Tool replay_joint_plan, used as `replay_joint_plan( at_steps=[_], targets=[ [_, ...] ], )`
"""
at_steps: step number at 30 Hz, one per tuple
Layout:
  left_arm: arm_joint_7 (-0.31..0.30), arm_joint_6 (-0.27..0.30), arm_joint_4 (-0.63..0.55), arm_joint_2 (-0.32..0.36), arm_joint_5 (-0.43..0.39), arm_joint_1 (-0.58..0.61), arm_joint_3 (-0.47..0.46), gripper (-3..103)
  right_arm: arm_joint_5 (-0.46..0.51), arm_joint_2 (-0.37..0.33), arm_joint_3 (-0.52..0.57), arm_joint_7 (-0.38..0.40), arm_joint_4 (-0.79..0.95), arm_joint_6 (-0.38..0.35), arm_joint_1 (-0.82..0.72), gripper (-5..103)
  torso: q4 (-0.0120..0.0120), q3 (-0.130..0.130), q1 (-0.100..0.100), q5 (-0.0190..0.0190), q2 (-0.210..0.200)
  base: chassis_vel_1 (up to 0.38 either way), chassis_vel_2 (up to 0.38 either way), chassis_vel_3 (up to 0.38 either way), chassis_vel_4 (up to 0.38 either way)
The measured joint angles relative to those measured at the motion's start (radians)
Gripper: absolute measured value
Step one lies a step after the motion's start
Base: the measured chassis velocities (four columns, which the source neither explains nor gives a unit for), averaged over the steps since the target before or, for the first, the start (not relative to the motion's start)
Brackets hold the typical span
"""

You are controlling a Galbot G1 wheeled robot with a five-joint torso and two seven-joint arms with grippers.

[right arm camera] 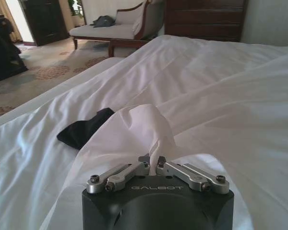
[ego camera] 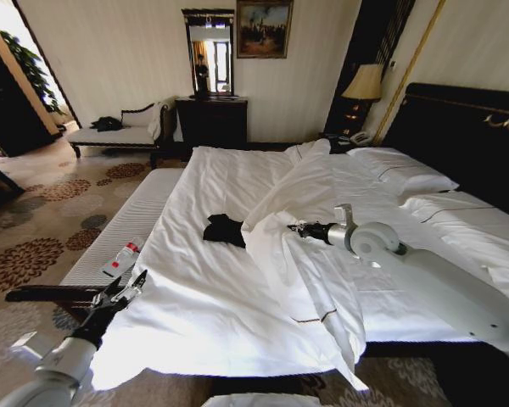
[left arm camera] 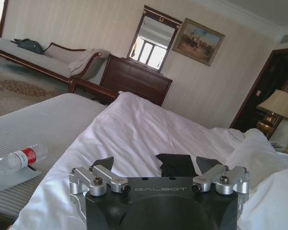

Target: Fold the clothes on the bed.

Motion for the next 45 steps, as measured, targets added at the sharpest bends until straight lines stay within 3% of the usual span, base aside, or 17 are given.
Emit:
replay_joint_plan(
  at_steps=[3,5,7,10,12,20,26,28,30,32,34,36,39,42,43,45],
  targets=[
    [0.0,-0.001,0.0,0.001,-0.002,-0.004,0.001,98,0.003,-0.047,0.16,0.006,0.025,0.0,-0.119,0,0.0001,0.0,0.0,-0.0006,0.0,0.0,0.0,0.0,0.0],
    [-0.001,-0.001,0.0,0.002,-0.003,-0.006,0.002,98,0.004,-0.061,0.21,0.006,0.033,0.0,-0.163,0,-0.0001,0.0,0.0,-0.0003,0.0,0.0,0.0,0.0,0.0],
    [-0.003,0.0,-0.001,0.006,-0.009,-0.014,0.005,98,0.014,-0.105,0.37,0.001,0.054,0.003,-0.303,0,-0.0007,0.0,0.0,0.0002,0.0,0.0,0.0,0.0,0.0],
    [-0.004,0.003,-0.001,0.008,-0.012,-0.02,0.008,98,0.027,-0.125,0.442,0.0,0.066,0.003,-0.363,0,-0.0008,0.0,0.0,-0.0002,0.0,0.0,0.0,0.0,0.0],
    [-0.008,0.009,-0.003,0.012,-0.012,-0.031,0.016,98,0.058,-0.147,0.57,0.004,0.082,0.002,-0.444,0,-0.0002,0.0,0.0,-0.0002,0.0,0.0,0.0,0.0,0.0],
    [-0.01,0.008,-0.026,-0.016,-0.013,-0.004,-0.008,98,0.12,-0.167,0.671,0.023,0.042,-0.021,-0.485,0,0.0,0.0,0.0,0.0,0.0,0.0,0.0,0.0,0.0],
    [-0.006,-0.011,-0.05,-0.067,0.003,0.039,-0.036,98,0.053,-0.168,0.712,-0.032,-0.026,0.007,-0.526,0,0.0001,0.0,0.0,-0.0001,0.0,0.0,0.0,0.0,0.0],
    [-0.006,-0.012,-0.058,-0.072,0.013,0.037,-0.033,98,0.011,-0.14,0.849,-0.048,-0.059,0.015,-0.633,0,0.0005,0.0,0.0,0.0001,0.0,0.0,0.0,0.0,0.0],
    [-0.007,-0.01,-0.059,-0.07,0.015,0.033,-0.03,98,-0.001,-0.125,0.904,-0.05,-0.071,0.018,-0.676,0,0.0004,0.0,0.0,-0.0006,0.0,0.0,0.0,0.0,0.0],
    [-0.018,0.001,-0.06,-0.063,0.016,0.018,-0.019,98,-0.111,-0.051,1.074,-0.068,-0.133,0.035,-0.817,0,-0.0004,0.0,0.0,0.0004,0.0,0.0,0.0,0.0,0.0],
    [-0.023,0.007,-0.061,-0.059,0.016,0.01,-0.013,98,-0.178,-0.01,1.17,-0.085,-0.156,0.052,-0.89,0,-0.0003,0.0,0.0,0.0005,0.0,0.0,0.0,0.0,0.0],
    [-0.025,0.009,-0.061,-0.058,0.016,0.006,-0.011,98,-0.206,0.008,1.214,-0.092,-0.163,0.061,-0.927,0,-0.0003,0.0,0.0,0.0,0.0,0.0,0.0,0.0,0.0],
    [-0.029,0.013,-0.062,-0.055,0.013,0.0,-0.006,98,-0.274,0.074,1.401,-0.116,-0.18,0.093,-1.061,0,-0.0005,0.0,0.0,-0.0002,0.0,0.0,0.0,0.0,0.0],
    [-0.029,0.014,-0.062,-0.054,0.013,0.0,-0.005,98,-0.282,0.094,1.443,-0.119,-0.184,0.1,-1.094,0,-0.0007,0.0,0.0,-0.0005,0.0,0.0,0.0,0.0,0.0],
    [-0.029,0.014,-0.062,-0.051,0.013,-0.002,-0.001,98,-0.294,0.138,1.517,-0.121,-0.192,0.109,-1.149,0,-0.0005,0.0,0.0,-0.0001,0.0,0.0,0.0,0.0,0.0],
    [-0.03,0.016,-0.063,-0.05,0.013,-0.005,0.002,98,-0.296,0.172,1.562,-0.12,-0.196,0.112,-1.179,0,-0.0002,0.0,0.0,-0.0002,0.0,0.0,0.0,0.0,0.0]
  ],
)
